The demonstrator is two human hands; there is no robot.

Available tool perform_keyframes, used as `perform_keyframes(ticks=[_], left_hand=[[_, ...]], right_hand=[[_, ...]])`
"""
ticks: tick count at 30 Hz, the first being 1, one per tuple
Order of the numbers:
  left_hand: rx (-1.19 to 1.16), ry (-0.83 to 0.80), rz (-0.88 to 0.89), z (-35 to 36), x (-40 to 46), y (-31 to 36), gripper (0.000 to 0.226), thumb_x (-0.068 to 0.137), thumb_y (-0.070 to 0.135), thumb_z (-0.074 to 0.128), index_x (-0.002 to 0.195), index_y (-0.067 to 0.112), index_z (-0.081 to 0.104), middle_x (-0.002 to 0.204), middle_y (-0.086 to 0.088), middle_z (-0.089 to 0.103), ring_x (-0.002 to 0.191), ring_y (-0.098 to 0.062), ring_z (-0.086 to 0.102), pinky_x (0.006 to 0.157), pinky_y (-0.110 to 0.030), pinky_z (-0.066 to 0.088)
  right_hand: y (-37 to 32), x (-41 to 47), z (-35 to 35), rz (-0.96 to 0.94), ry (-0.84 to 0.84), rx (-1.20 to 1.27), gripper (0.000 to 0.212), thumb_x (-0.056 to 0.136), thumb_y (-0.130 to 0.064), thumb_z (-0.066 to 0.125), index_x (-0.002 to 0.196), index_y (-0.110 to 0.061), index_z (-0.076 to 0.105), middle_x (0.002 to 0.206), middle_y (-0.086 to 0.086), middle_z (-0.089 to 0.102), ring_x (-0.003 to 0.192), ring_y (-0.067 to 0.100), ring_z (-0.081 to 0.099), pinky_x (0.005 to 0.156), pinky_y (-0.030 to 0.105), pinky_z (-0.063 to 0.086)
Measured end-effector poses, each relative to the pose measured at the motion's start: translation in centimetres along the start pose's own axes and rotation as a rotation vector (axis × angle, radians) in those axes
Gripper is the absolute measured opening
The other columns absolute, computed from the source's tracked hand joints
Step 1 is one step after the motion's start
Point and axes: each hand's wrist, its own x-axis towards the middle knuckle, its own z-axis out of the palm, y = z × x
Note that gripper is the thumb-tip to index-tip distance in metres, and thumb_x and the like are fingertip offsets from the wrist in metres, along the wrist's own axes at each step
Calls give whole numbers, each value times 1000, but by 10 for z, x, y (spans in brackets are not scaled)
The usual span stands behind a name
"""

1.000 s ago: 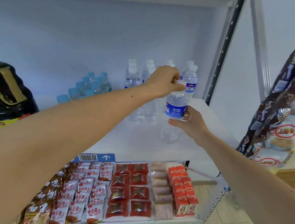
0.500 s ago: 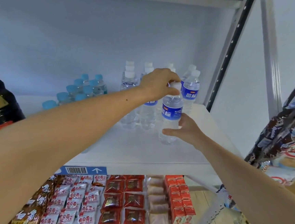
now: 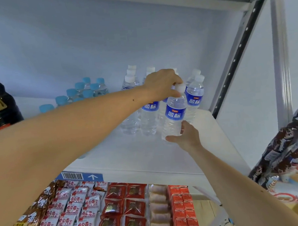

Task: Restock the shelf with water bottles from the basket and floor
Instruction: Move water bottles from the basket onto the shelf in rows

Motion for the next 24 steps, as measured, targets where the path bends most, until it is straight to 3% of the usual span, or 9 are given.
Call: perform_keyframes(ticks=[8, 15, 19, 24], left_hand=[[120, -7, -3, 6, 5, -10, 54, 87, 44, 61, 136, 28, 45, 134, -1, 50, 122, -23, 47, 93, -38, 41], [286, -16, 56, 8, 6, -13, 50, 90, 40, 57, 135, 22, 44, 136, -5, 51, 120, -27, 50, 98, -45, 39], [339, -28, 64, 8, 7, -14, 51, 91, 40, 56, 136, 22, 42, 137, -6, 50, 120, -28, 50, 99, -45, 40], [353, -45, 62, 8, 8, -14, 53, 91, 38, 56, 138, 21, 39, 138, -6, 49, 121, -28, 50, 98, -45, 39]], right_hand=[[-3, 11, 4, -19, 0, 43, 66, 64, -18, 87, 121, -9, 53, 123, 7, 63, 110, 25, 60, 90, 28, 44], [-10, 17, 5, -40, -59, 85, 62, 72, -9, 81, 127, -8, 53, 128, 7, 59, 117, 25, 56, 92, 26, 39], [-10, 21, 8, -45, -55, 47, 63, 75, -14, 80, 131, -11, 49, 133, 7, 57, 121, 27, 54, 103, 36, 40], [-10, 28, 8, -20, -49, 15, 64, 74, -14, 80, 131, -10, 50, 132, 9, 57, 120, 29, 55, 104, 39, 42]])
